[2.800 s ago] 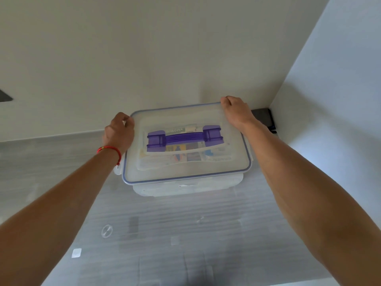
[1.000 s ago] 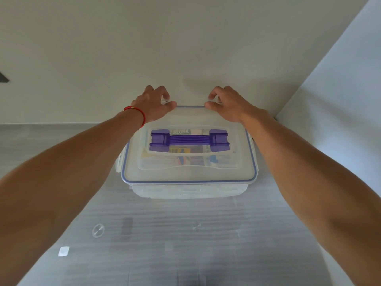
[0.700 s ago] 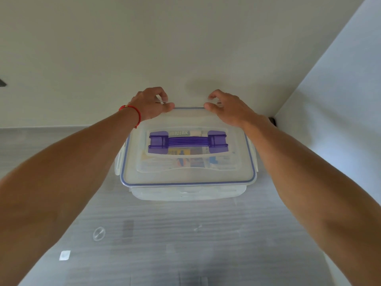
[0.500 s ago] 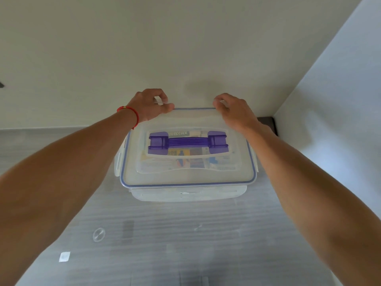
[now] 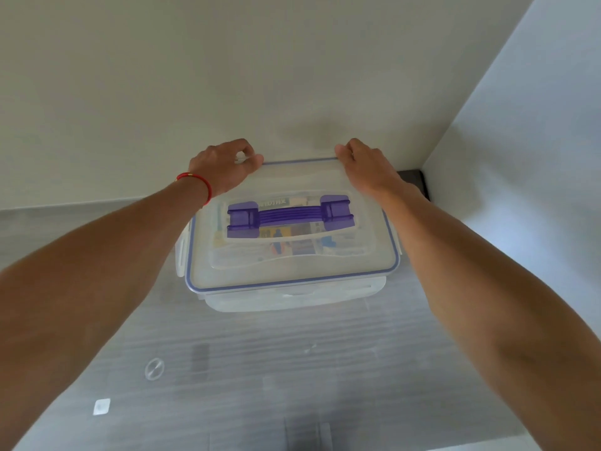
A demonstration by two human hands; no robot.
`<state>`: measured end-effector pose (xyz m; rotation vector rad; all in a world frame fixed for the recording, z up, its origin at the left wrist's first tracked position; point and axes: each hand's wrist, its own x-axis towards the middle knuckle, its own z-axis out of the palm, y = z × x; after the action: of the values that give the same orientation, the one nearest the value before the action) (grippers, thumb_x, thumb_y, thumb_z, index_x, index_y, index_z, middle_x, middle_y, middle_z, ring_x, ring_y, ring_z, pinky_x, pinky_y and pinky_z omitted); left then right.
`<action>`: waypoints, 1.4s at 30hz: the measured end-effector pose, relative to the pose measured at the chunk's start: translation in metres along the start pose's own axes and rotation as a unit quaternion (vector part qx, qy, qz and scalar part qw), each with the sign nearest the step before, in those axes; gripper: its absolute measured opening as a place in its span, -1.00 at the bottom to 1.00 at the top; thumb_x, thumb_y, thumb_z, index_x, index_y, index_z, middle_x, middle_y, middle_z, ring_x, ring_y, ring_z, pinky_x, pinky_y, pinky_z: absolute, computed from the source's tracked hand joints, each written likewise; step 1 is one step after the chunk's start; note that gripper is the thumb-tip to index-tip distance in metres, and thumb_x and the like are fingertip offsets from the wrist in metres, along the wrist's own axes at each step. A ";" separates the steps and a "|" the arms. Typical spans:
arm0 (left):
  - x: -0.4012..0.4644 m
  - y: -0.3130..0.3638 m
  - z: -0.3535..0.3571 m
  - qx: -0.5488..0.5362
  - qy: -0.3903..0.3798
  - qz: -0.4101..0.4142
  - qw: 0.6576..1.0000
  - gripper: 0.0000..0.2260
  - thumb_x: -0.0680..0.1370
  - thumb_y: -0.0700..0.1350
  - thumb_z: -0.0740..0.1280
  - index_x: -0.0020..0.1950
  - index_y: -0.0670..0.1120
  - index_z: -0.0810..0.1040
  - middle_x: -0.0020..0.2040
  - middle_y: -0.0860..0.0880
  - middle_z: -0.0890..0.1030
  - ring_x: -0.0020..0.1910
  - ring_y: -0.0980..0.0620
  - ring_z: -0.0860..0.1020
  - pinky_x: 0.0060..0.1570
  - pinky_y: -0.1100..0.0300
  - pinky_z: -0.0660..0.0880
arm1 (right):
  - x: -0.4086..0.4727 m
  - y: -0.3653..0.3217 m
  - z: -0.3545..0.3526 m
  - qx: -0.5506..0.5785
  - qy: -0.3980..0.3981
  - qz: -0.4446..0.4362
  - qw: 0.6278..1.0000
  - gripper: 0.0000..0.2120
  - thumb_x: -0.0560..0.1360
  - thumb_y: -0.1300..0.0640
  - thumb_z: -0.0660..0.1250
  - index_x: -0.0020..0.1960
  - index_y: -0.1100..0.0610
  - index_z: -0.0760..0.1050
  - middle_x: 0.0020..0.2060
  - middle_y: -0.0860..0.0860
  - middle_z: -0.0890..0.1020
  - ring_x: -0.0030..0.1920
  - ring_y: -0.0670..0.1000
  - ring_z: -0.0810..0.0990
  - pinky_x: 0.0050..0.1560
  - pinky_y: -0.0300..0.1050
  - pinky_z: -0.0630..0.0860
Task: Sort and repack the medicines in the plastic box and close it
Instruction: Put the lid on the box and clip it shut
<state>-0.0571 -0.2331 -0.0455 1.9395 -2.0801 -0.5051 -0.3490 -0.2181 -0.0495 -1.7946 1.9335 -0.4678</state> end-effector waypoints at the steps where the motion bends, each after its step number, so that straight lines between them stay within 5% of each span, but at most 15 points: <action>1: 0.001 0.000 -0.002 -0.006 -0.007 0.000 1.000 -0.62 0.45 0.41 0.16 0.01 0.19 0.52 -0.01 0.04 0.57 0.07 -0.14 0.55 0.03 0.05 0.39 | 0.000 -0.002 0.000 -0.003 -0.009 0.006 1.000 -0.57 0.69 -0.17 -0.03 0.11 0.15 0.42 0.05 0.22 0.61 0.07 0.28 0.56 0.08 0.11 0.48; 5: 0.005 -0.001 -0.005 -0.054 -0.022 0.005 0.998 -0.68 0.45 0.36 0.25 -0.02 0.15 0.51 -0.06 0.01 0.57 0.02 -0.13 0.57 0.08 0.01 0.49 | 0.002 -0.006 -0.001 0.004 -0.016 0.028 0.999 -0.53 0.70 -0.17 -0.04 0.20 0.19 0.42 0.15 0.23 0.60 0.16 0.29 0.55 0.10 0.10 0.43; 10: 0.001 0.000 0.002 0.031 0.005 0.026 0.999 -0.67 0.54 0.34 0.11 0.04 0.14 0.44 -0.03 -0.06 0.62 -0.05 -0.14 0.51 0.00 0.02 0.39 | -0.003 -0.005 0.004 -0.024 0.044 0.021 0.999 -0.55 0.68 -0.13 -0.02 0.08 0.19 0.47 0.03 0.22 0.64 0.04 0.29 0.57 0.02 0.08 0.45; 17: 0.002 0.002 0.006 0.062 0.021 0.014 0.998 -0.63 0.49 0.42 0.03 -0.04 0.18 0.40 -0.07 -0.02 0.60 -0.09 -0.16 0.51 -0.05 0.02 0.37 | -0.021 0.017 -0.007 0.213 0.022 0.083 0.973 -0.67 0.70 -0.08 0.07 -0.18 0.03 0.35 -0.23 -0.03 0.45 -0.14 0.02 0.40 -0.04 -0.10 0.32; 22: 0.001 0.002 0.008 0.067 0.044 0.020 0.997 -0.65 0.51 0.42 0.02 -0.05 0.19 0.37 -0.12 0.04 0.53 -0.16 -0.11 0.46 -0.12 0.03 0.34 | -0.089 0.026 0.005 0.091 0.085 0.055 0.991 -0.78 0.71 0.06 0.09 -0.07 0.11 0.35 -0.14 0.12 0.54 -0.03 0.19 0.53 -0.13 -0.10 0.21; 27: 0.002 0.003 0.009 0.068 0.044 0.026 0.996 -0.65 0.51 0.41 0.01 -0.05 0.18 0.37 -0.11 0.04 0.51 -0.15 -0.11 0.44 -0.10 0.02 0.35 | -0.123 0.026 0.008 0.195 0.092 0.101 0.971 -0.66 0.70 0.09 0.07 -0.26 0.10 0.28 -0.39 -0.04 0.36 -0.33 0.01 0.33 -0.29 -0.01 0.22; 33: 0.000 0.005 0.009 0.078 0.044 0.026 0.996 -0.63 0.53 0.38 0.03 -0.02 0.14 0.40 0.00 -0.06 0.62 -0.10 -0.14 0.49 -0.09 0.02 0.36 | -0.124 0.023 0.012 0.227 0.113 0.119 0.960 -0.65 0.70 0.08 0.05 -0.26 0.07 0.28 -0.38 -0.05 0.38 -0.31 0.01 0.35 -0.19 -0.03 0.30; 35: -0.004 0.008 0.007 0.073 0.067 0.049 0.994 -0.68 0.56 0.32 0.10 0.04 0.14 0.46 -0.01 -0.07 0.58 0.01 -0.18 0.53 -0.05 -0.02 0.41 | -0.124 0.020 0.010 0.203 0.106 0.114 0.967 -0.69 0.71 0.08 0.02 -0.15 0.09 0.40 -0.31 0.00 0.49 -0.22 0.09 0.49 -0.14 -0.02 0.34; 37: -0.010 0.011 0.007 0.100 0.140 0.121 0.978 -0.79 0.59 0.16 0.21 0.10 0.10 0.54 -0.01 -0.09 0.55 0.04 -0.19 0.52 0.00 -0.06 0.42 | -0.124 0.016 0.009 0.098 0.081 0.089 0.988 -0.72 0.70 0.15 0.01 0.28 0.11 0.44 0.05 0.13 0.63 0.10 0.24 0.59 -0.01 0.03 0.43; 39: -0.014 0.016 0.008 0.122 0.164 0.160 0.966 -0.82 0.63 -0.01 0.23 0.04 0.00 0.61 -0.05 -0.11 0.58 -0.02 -0.20 0.53 -0.01 -0.05 0.40 | -0.118 0.008 0.008 -0.037 0.078 0.022 0.996 -0.44 0.63 0.30 0.09 0.59 0.03 0.15 0.51 0.12 0.38 0.47 0.22 0.39 0.33 0.17 0.42; 42: -0.020 0.025 0.011 0.098 0.117 0.119 0.981 -0.74 0.66 -0.06 0.18 -0.03 -0.14 0.62 -0.09 -0.17 0.63 -0.05 -0.24 0.56 0.01 -0.04 0.42 | -0.081 -0.016 0.002 -0.119 0.083 -0.084 0.986 -0.53 0.69 0.13 0.11 0.58 0.07 0.23 0.62 0.09 0.20 0.62 0.14 0.15 0.55 0.25 0.14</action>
<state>-0.0831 -0.2105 -0.0443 1.7151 -2.2315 -0.0205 -0.3307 -0.1390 -0.0348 -2.1445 2.0309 -0.4715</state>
